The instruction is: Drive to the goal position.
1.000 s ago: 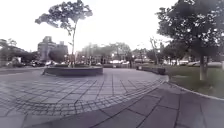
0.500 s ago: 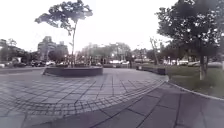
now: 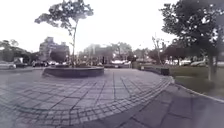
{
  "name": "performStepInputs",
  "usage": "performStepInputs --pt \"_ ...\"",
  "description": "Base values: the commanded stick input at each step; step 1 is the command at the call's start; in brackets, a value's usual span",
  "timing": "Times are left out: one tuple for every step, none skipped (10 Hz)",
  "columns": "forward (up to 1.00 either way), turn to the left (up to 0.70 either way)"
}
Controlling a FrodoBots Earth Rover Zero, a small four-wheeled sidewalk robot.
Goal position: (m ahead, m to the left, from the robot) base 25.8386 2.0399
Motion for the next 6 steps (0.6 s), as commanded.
performStepInputs --pt "0.70 0.00" --pt "0.70 0.00" --pt "0.70 0.00" --pt "0.70 0.00" --pt "0.70 0.00" --pt "0.70 0.00"
